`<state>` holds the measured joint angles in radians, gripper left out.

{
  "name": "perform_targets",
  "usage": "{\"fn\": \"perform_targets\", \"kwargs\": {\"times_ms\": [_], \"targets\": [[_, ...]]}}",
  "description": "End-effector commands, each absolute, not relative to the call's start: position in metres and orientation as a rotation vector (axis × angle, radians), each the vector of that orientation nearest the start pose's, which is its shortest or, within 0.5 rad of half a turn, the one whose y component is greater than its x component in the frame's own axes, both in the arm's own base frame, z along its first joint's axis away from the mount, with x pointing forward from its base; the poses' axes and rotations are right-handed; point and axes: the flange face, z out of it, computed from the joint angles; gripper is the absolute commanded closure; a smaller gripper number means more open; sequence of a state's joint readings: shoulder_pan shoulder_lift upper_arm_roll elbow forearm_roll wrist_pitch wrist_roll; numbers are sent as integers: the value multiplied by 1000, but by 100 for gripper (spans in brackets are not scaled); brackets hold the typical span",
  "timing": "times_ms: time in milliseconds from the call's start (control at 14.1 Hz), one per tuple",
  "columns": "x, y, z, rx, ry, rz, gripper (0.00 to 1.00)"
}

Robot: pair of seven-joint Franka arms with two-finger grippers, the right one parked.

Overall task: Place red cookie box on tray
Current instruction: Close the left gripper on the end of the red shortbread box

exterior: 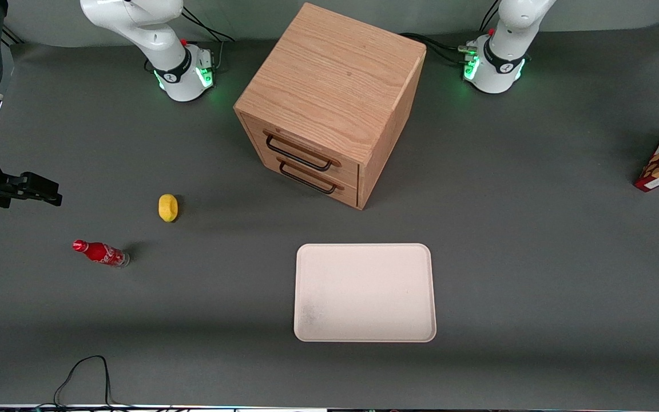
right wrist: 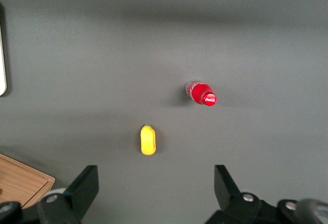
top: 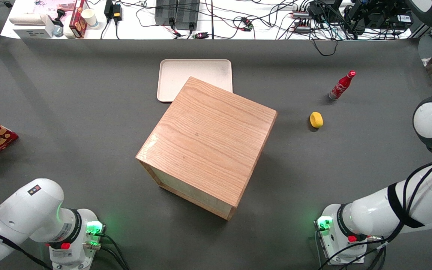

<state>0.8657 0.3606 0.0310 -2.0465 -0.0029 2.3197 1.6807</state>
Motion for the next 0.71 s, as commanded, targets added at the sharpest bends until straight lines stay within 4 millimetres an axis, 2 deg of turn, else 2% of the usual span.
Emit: {"fn": "perform_targets", "kwargs": {"times_ms": [0, 71, 142, 640], "targets": [[361, 458, 255, -2964, 1237, 31, 81], [362, 457, 255, -2965, 1235, 31, 94], [362, 457, 254, -2966, 1233, 32, 100], [363, 457, 260, -2968, 1215, 31, 100]]}}
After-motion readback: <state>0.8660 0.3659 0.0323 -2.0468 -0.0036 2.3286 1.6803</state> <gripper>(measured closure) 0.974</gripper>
